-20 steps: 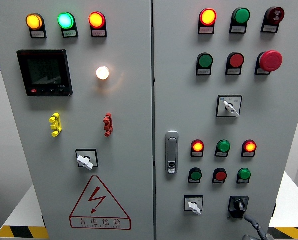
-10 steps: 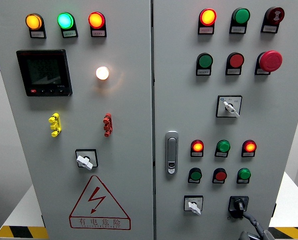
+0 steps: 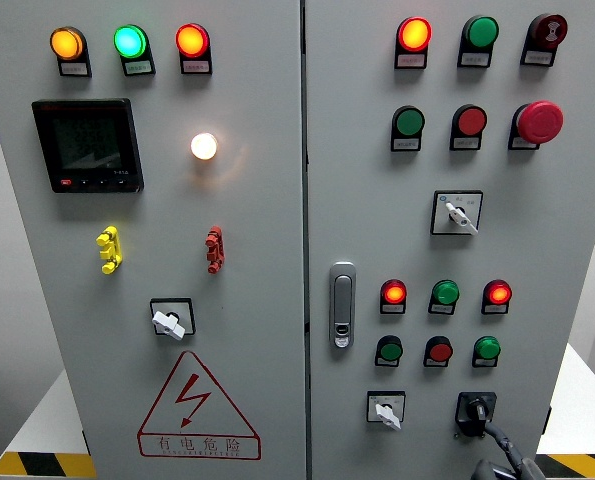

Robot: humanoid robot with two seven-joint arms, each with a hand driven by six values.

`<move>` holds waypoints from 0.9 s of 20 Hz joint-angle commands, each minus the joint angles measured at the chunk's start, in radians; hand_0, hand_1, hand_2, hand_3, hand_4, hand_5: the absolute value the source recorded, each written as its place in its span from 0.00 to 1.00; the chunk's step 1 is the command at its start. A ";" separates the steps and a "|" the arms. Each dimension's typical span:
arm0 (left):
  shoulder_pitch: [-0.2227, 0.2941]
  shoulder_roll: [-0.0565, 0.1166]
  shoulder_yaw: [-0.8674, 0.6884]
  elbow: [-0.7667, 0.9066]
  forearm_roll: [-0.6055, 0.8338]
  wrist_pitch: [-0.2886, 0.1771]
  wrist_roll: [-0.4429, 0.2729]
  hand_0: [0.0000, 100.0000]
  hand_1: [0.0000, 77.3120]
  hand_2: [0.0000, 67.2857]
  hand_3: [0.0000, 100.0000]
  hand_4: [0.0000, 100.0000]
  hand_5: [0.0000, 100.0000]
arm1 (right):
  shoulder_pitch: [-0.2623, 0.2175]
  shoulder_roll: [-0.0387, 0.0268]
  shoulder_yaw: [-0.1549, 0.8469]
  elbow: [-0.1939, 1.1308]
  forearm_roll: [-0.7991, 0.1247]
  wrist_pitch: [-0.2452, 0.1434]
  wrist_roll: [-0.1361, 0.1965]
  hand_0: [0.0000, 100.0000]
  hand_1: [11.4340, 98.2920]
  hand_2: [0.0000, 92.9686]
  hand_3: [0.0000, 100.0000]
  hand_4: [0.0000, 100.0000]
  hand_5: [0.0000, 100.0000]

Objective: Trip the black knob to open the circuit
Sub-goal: 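Raise the right hand up to the black rotary knob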

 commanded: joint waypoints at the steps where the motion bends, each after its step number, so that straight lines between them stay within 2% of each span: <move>1: 0.000 0.000 0.000 0.000 0.000 0.000 0.000 0.00 0.04 0.19 0.21 0.07 0.01 | 0.000 0.0000 -0.003 -0.002 0.009 -0.001 -0.001 1.00 0.63 0.02 0.84 0.92 1.00; 18: 0.000 0.000 0.000 0.000 0.000 0.000 0.000 0.00 0.04 0.19 0.21 0.07 0.01 | 0.000 0.0000 -0.027 -0.002 0.009 -0.001 -0.002 1.00 0.58 0.02 0.85 0.94 1.00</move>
